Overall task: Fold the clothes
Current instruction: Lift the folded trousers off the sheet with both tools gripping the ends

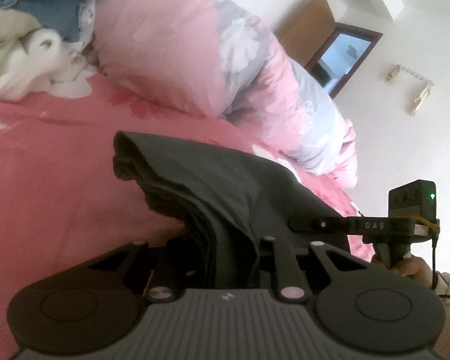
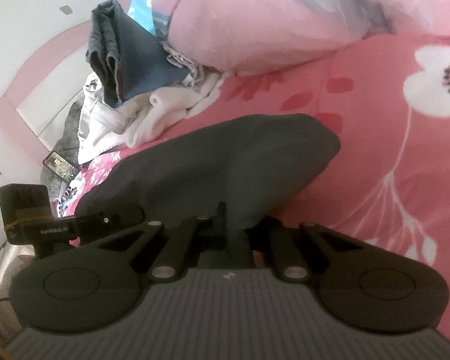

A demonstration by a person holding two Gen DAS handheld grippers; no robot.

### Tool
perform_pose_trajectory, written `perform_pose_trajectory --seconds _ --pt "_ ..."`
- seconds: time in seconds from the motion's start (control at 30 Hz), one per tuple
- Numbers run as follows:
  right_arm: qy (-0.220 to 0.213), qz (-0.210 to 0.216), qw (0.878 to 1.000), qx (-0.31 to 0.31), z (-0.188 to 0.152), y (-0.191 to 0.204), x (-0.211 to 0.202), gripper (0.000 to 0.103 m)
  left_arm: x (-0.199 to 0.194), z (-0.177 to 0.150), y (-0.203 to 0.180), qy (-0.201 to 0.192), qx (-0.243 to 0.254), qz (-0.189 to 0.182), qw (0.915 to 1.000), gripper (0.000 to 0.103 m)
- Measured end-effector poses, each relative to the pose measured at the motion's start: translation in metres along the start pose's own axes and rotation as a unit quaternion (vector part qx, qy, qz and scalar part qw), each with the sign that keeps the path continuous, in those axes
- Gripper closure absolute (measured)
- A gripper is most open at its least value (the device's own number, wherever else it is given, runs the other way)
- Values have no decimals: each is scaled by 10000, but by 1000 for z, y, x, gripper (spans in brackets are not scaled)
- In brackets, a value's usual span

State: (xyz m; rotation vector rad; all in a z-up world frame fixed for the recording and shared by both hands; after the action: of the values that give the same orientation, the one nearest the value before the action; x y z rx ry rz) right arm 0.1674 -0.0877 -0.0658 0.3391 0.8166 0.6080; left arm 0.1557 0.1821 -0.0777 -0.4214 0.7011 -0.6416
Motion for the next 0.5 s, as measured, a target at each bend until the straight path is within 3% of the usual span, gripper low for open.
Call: perform_pose_trajectory --seconds 0.3,0.5 --pt "-385 -112 9991 -108 6 11 -41 100 -15 13 -46 -174 173 -282 9993 83" --pt "-881 -249 9956 -182 1 7 -100 100 -10 22 -103 -122 469 -577 9972 84"
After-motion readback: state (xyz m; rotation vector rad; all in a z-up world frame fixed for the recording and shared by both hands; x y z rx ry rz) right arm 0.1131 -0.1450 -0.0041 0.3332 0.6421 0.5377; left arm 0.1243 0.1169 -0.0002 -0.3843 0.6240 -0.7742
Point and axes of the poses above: each gripper's, at about its wrist camera, not at the fingertips, and x roughly the way its jaws point, y to its left, z to its top, the point moved 3 cm from there along x, roughly the way its jaws point, and after that the axes turned 2 degrees about y, right-handed, at the moved point
